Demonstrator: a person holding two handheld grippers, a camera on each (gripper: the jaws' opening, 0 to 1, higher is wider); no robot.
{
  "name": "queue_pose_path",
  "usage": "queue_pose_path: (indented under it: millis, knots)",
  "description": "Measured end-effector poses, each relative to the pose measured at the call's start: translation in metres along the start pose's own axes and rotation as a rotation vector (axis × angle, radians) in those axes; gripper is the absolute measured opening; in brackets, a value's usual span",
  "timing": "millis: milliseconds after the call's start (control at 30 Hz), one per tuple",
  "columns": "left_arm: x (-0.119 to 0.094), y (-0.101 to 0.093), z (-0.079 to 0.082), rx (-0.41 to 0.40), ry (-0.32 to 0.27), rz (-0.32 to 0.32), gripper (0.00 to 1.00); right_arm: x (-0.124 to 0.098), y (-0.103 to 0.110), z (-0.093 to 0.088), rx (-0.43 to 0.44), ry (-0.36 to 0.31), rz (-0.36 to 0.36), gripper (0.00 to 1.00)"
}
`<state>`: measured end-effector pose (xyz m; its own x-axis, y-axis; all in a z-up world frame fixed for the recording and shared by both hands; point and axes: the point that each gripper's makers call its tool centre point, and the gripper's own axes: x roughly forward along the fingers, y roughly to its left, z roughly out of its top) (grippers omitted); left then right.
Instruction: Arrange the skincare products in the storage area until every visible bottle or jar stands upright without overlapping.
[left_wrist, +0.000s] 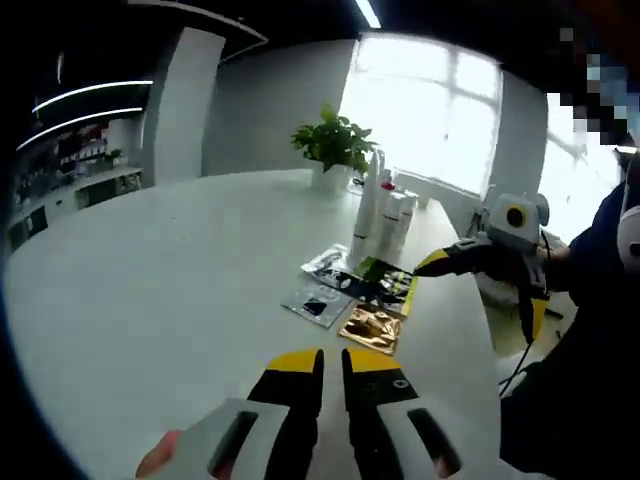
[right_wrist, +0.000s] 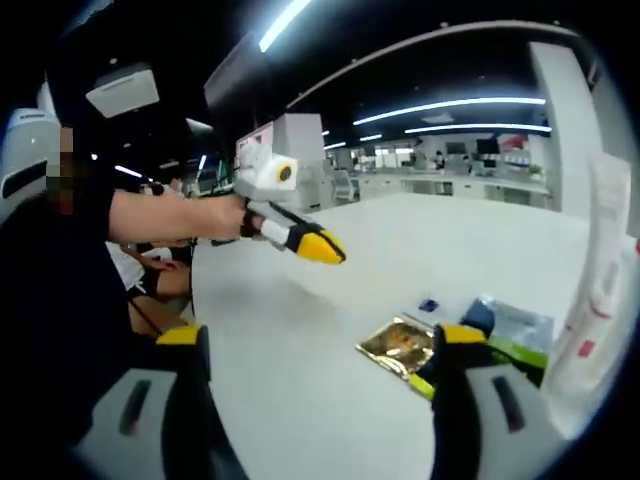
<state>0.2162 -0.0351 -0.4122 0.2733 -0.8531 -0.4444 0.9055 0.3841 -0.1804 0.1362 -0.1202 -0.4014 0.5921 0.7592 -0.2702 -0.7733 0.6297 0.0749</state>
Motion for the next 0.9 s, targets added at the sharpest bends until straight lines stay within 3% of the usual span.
queue_pose_path:
  millis: [133, 267, 567, 900]
  knots:
    - [-0.021, -0.009, -0.003, 0.025, -0.068, 0.043, 0.11, 0.003, 0.008, 0.002, -0.021, -0.010, 0.018, 0.92]
    - [-0.044, -0.011, -0.008, -0.021, -0.151, 0.091, 0.17, 0.004, 0.013, 0.002, -0.036, -0.013, 0.023, 0.92]
    - [-0.073, -0.019, -0.027, -0.053, -0.222, 0.122, 0.25, 0.010, 0.027, 0.005, -0.047, -0.038, 0.037, 0.91]
    - [-0.062, -0.036, -0.029, -0.010, -0.197, 0.101, 0.37, -0.008, 0.028, 0.002, -0.043, -0.071, -0.009, 0.91]
